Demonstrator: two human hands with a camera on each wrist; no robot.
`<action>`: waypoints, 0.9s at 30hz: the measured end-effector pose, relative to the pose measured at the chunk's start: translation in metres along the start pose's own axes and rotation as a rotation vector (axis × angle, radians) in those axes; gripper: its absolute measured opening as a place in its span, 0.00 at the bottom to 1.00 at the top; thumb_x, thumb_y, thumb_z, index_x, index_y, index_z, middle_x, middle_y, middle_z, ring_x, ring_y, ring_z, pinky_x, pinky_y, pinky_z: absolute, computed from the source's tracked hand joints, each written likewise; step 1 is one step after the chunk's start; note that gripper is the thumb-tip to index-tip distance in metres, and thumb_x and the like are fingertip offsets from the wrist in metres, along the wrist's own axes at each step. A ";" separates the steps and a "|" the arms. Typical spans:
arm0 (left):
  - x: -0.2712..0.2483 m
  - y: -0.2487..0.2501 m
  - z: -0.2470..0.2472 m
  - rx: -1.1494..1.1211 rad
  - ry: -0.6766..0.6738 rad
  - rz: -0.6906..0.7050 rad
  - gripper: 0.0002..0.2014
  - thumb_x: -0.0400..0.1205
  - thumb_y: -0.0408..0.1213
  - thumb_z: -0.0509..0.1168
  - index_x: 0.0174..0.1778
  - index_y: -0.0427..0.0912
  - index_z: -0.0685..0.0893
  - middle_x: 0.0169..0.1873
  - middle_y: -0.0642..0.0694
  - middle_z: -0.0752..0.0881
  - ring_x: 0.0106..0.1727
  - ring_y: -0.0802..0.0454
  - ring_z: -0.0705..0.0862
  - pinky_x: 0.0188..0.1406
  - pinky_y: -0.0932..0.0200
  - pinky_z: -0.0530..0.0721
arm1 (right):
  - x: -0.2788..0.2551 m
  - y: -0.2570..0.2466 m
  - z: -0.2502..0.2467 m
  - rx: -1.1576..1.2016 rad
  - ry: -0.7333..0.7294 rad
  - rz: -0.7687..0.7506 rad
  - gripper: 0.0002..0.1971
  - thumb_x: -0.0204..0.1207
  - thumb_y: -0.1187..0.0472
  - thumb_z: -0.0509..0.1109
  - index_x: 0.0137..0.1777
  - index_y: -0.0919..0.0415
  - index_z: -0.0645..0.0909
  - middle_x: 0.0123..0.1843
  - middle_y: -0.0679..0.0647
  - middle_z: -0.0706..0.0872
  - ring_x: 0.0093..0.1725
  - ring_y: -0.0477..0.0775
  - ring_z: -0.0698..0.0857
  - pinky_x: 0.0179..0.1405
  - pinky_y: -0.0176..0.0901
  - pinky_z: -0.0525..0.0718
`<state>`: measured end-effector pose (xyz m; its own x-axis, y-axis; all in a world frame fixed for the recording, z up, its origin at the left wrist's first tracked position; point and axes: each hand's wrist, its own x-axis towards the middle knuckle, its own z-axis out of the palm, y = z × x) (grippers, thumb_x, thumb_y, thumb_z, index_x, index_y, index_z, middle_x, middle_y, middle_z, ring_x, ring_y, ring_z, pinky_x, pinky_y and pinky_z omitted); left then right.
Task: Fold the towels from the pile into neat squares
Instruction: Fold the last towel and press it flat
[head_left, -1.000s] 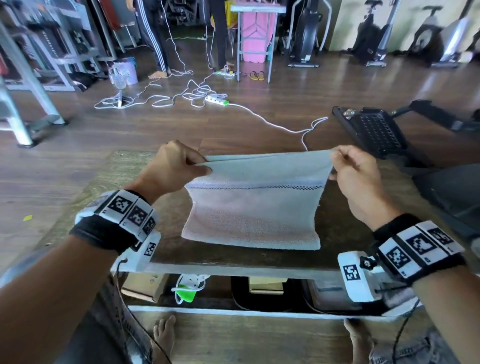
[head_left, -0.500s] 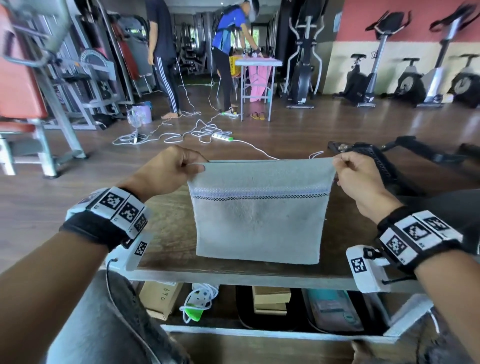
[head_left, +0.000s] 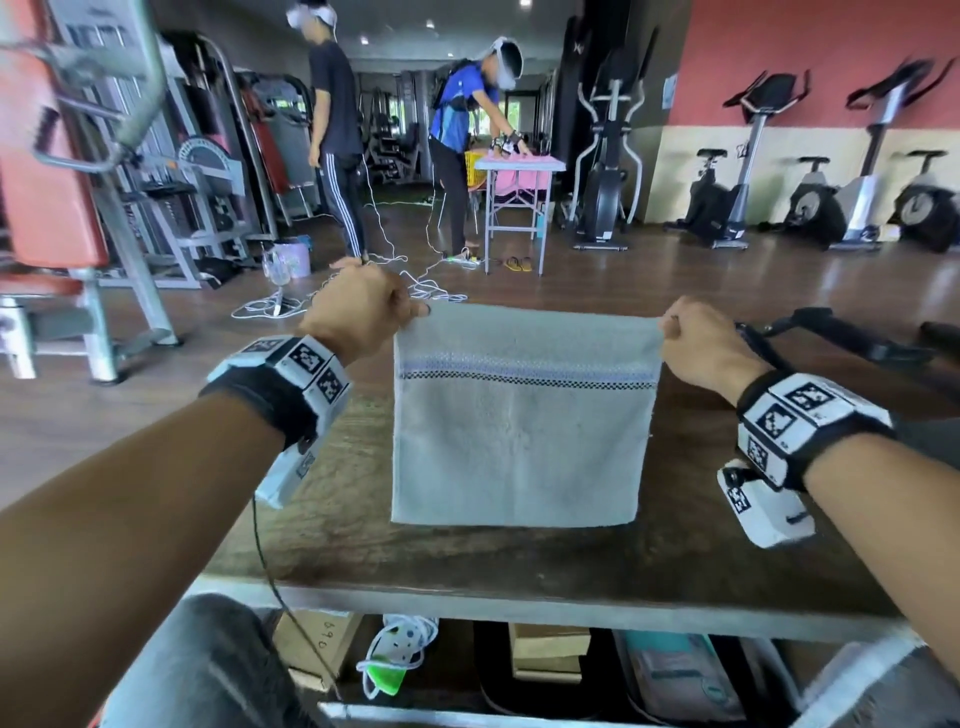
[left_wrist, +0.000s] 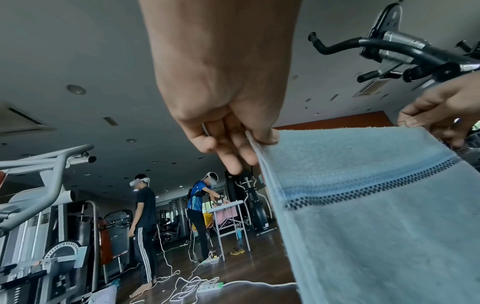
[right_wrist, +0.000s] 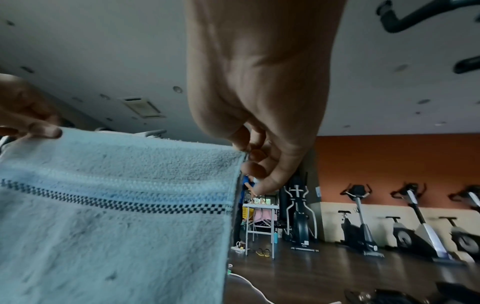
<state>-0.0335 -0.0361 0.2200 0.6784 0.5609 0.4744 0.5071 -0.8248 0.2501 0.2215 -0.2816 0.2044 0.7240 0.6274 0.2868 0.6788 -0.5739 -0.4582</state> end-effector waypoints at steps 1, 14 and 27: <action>0.005 0.004 -0.001 0.005 0.035 -0.032 0.17 0.81 0.52 0.69 0.36 0.41 0.85 0.27 0.46 0.81 0.34 0.43 0.82 0.37 0.52 0.80 | 0.005 -0.003 -0.002 0.030 0.032 0.012 0.07 0.82 0.72 0.58 0.52 0.63 0.76 0.52 0.56 0.77 0.55 0.59 0.76 0.55 0.49 0.76; -0.069 -0.040 0.057 -0.268 0.003 -0.006 0.09 0.75 0.47 0.77 0.38 0.45 0.91 0.33 0.54 0.90 0.32 0.60 0.85 0.37 0.61 0.81 | -0.037 0.060 0.060 0.292 -0.004 0.062 0.12 0.85 0.66 0.62 0.45 0.48 0.81 0.49 0.55 0.86 0.44 0.53 0.83 0.42 0.35 0.81; -0.127 -0.053 0.108 -0.226 -0.787 -0.177 0.08 0.83 0.51 0.67 0.46 0.55 0.90 0.34 0.56 0.91 0.40 0.61 0.89 0.51 0.55 0.83 | -0.067 0.096 0.104 -0.056 -0.852 0.124 0.10 0.89 0.57 0.60 0.51 0.56 0.82 0.52 0.51 0.89 0.49 0.49 0.90 0.42 0.41 0.82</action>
<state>-0.0891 -0.0557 0.0554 0.8146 0.4998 -0.2941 0.5787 -0.6675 0.4685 0.2256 -0.3242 0.0534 0.4696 0.7266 -0.5015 0.6221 -0.6754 -0.3960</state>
